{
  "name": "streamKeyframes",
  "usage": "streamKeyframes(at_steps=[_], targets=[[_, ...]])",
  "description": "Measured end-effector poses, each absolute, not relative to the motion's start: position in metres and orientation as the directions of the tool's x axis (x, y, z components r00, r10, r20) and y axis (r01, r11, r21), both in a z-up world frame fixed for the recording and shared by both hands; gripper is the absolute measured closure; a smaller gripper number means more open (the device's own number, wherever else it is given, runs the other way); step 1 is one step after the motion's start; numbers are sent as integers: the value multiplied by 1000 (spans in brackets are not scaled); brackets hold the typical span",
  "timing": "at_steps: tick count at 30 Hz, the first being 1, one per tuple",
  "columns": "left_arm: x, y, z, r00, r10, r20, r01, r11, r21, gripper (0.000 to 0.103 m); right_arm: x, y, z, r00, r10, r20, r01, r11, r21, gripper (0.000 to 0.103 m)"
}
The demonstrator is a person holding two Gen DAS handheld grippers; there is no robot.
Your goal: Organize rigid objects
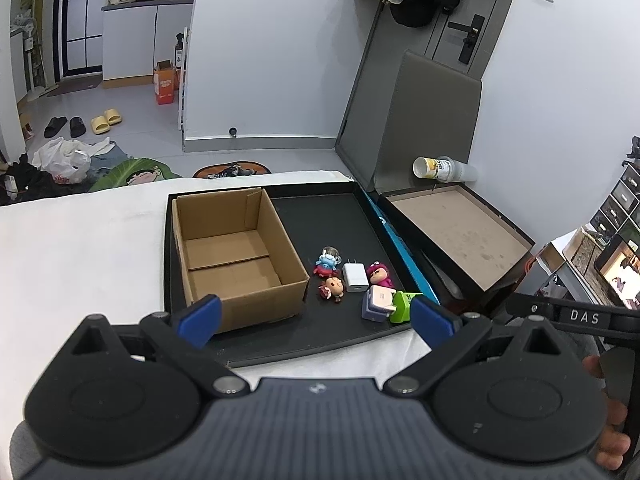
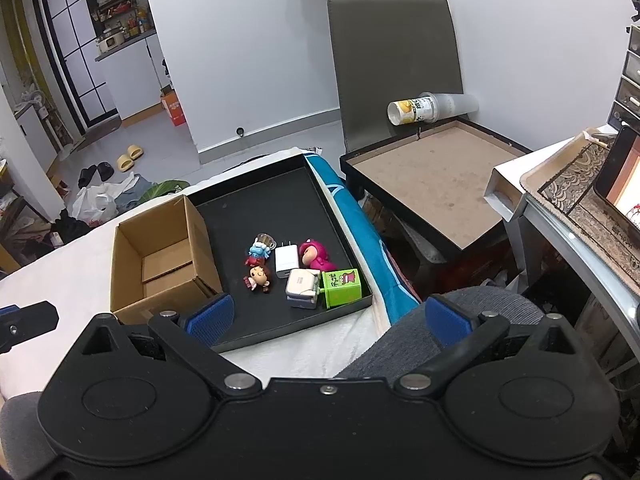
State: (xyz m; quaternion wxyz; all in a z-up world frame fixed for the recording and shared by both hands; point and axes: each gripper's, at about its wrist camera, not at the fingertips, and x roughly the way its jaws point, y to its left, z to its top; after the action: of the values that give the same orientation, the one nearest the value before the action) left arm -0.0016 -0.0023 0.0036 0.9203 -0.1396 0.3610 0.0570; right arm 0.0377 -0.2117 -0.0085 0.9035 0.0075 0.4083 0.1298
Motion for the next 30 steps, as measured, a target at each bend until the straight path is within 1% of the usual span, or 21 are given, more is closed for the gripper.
streamKeyframes(at_steps=[30], targets=[[-2,-10,2,730,1,-683,-194,959,-206,3,36,-215,-7,653,224,-724,-216,971,106,0]])
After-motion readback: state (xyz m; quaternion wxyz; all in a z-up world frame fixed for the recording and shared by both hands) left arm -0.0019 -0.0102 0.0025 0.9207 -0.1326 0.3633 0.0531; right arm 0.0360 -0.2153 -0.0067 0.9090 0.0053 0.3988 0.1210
